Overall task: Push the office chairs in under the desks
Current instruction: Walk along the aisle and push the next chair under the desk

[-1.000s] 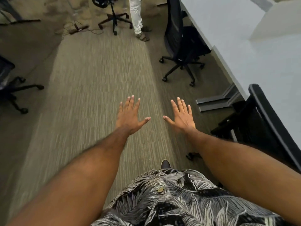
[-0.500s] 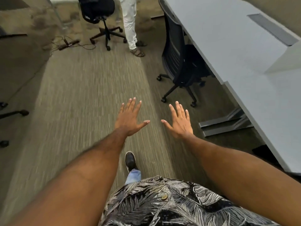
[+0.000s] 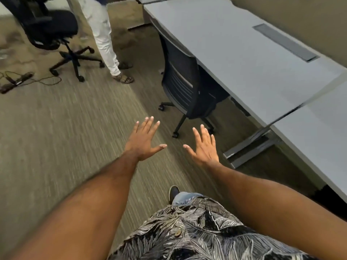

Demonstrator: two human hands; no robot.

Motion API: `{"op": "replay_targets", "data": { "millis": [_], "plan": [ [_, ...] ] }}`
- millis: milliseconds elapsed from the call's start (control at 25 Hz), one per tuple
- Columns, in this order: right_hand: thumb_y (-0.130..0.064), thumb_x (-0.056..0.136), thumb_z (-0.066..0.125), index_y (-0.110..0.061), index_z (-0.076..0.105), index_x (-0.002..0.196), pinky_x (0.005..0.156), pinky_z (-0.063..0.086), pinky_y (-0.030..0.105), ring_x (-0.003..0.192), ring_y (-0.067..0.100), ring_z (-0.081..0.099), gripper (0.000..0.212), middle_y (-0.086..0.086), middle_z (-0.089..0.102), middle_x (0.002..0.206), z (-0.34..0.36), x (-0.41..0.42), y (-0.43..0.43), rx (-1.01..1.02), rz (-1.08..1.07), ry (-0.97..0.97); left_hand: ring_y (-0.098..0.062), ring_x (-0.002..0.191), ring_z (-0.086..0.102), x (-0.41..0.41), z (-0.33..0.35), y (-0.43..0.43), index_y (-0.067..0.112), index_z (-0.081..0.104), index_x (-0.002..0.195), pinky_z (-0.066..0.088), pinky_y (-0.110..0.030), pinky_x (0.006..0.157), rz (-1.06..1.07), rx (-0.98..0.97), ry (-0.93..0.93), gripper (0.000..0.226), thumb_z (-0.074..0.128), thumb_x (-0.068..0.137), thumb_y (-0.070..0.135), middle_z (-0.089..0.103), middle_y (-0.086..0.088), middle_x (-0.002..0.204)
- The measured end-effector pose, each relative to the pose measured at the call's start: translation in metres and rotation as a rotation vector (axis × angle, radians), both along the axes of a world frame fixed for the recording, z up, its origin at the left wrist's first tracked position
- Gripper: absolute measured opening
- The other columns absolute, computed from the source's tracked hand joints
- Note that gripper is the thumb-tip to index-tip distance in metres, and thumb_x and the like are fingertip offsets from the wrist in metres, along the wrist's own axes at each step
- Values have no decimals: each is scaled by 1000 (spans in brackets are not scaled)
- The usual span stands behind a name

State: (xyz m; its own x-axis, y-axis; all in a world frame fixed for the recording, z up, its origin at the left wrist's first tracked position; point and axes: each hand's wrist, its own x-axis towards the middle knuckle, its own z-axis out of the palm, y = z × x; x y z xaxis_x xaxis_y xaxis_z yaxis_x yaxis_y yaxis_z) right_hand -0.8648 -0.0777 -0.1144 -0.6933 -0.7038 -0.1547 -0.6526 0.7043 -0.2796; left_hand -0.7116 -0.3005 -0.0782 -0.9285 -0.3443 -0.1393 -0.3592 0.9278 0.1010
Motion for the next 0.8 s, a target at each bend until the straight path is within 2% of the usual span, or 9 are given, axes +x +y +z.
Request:
{"op": "replay_targets", "data": {
  "millis": [400,600,800],
  "plan": [
    [-71,98,30,-24,3,164,126,-6,48,157,22,-10,85,7,-14,170,-26,-111,-135,-24,-257,-65,-20,157,-16,-182,2,-172,22,-4,164,-7,-49,127,-263,-22,-35,107,8,81,89,-11,-6,172],
    [-71,98,30,-25,3,164,126,-7,46,157,19,-10,85,3,-14,170,-9,-163,-187,-87,-386,-30,-20,158,-13,-278,22,-248,22,1,164,-9,-48,127,-369,-5,92,107,10,83,90,-8,-5,172],
    [-72,97,33,-24,8,164,126,-7,41,157,18,-5,85,3,-5,172,7,-212,-259,-216,-674,11,-19,156,-18,-366,22,-323,24,-6,163,-10,-48,127,-554,-28,105,102,9,85,89,-16,-5,170]
  ]
}}
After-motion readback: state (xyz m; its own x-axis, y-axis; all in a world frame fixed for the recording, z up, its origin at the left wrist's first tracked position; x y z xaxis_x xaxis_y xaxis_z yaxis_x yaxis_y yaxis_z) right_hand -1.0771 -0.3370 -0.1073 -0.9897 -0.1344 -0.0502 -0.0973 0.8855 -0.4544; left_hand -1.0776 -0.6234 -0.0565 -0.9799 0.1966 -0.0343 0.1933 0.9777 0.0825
